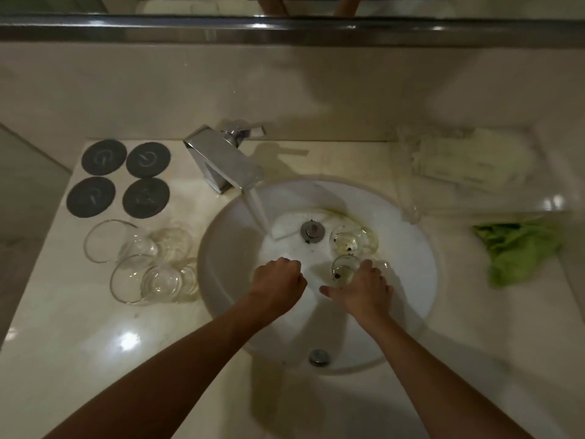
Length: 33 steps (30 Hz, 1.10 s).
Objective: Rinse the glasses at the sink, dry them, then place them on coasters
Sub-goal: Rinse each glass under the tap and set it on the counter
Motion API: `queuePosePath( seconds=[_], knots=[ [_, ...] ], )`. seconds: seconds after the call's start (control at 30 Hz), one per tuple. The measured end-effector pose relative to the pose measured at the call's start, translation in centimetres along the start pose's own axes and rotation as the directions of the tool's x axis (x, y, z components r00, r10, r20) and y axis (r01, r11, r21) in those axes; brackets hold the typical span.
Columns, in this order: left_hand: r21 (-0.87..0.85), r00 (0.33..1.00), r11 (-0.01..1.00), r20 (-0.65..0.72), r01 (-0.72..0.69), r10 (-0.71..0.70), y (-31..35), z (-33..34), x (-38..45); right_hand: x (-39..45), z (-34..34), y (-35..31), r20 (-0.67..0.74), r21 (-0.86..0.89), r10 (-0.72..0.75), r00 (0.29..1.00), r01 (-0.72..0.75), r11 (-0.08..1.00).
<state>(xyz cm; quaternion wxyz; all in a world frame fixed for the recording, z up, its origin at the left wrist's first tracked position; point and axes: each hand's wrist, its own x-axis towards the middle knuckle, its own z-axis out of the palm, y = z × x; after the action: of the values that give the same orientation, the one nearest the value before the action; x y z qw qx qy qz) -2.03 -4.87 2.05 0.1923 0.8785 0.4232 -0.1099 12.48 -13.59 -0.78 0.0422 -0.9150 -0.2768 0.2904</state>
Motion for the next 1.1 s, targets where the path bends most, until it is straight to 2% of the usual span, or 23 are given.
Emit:
queuePosePath(
  seconds=[0.17, 0.27, 0.33, 0.4, 0.5, 0.63, 0.7, 0.77, 0.9, 1.1],
  knots=[
    [-0.026, 1.000, 0.999, 0.001, 0.021, -0.021, -1.0, 1.0, 0.8, 0.2, 1.2, -0.9, -0.064, 0.161, 0.016, 0.998, -0.005, 0.987],
    [-0.226, 0.994, 0.968, 0.039, 0.109, -0.103, -1.8, 1.6, 1.1, -0.8, 1.7, -1.3, -0.087, 0.141, -0.051, 0.995, 0.063, 0.988],
    [-0.483, 0.984, 0.858, 0.053, 0.175, -0.171, -2.2, 1.7, 1.4, -1.5, 2.1, -2.2, -0.103, 0.110, -0.141, 0.985, 0.152, 0.982],
    [-0.702, 0.969, 0.682, 0.049, 0.207, -0.244, -2.4, 1.1, 1.4, -2.0, 2.3, -4.0, -0.085, 0.132, -0.215, 0.973, 0.225, 0.965],
    [-0.878, 0.950, 0.423, 0.104, 0.226, -0.293, -3.3, 0.2, 1.4, -2.4, 2.3, -7.5, -0.087, 0.210, -0.270, 0.959, 0.283, 0.936],
    [-0.941, 0.951, 0.220, 0.207, 0.258, -0.229, -5.5, -0.6, 1.3, -1.8, 1.6, -11.4, -0.120, 0.231, -0.333, 0.935, 0.352, 0.907],
    [-0.966, 0.947, 0.062, 0.231, 0.250, -0.224, -6.4, -1.1, 1.5, -1.5, 1.2, -12.8, -0.148, 0.217, -0.366, 0.919, 0.391, 0.894],
    [-0.974, 0.949, -0.036, 0.226, 0.224, -0.219, -7.1, -1.8, 1.9, -1.5, 1.0, -13.8, -0.183, 0.236, -0.409, 0.894, 0.444, 0.864],
    [-0.981, 0.951, -0.092, 0.189, 0.172, -0.243, -7.6, -3.1, 2.5, -1.4, 1.3, -14.6, -0.224, 0.381, -0.416, 0.881, 0.472, 0.795],
    [-0.973, 0.943, -0.120, 0.222, 0.198, -0.246, -8.0, -3.4, 3.1, -1.1, 1.6, -14.7, -0.195, 0.563, -0.429, 0.882, 0.459, 0.687]
  ],
)
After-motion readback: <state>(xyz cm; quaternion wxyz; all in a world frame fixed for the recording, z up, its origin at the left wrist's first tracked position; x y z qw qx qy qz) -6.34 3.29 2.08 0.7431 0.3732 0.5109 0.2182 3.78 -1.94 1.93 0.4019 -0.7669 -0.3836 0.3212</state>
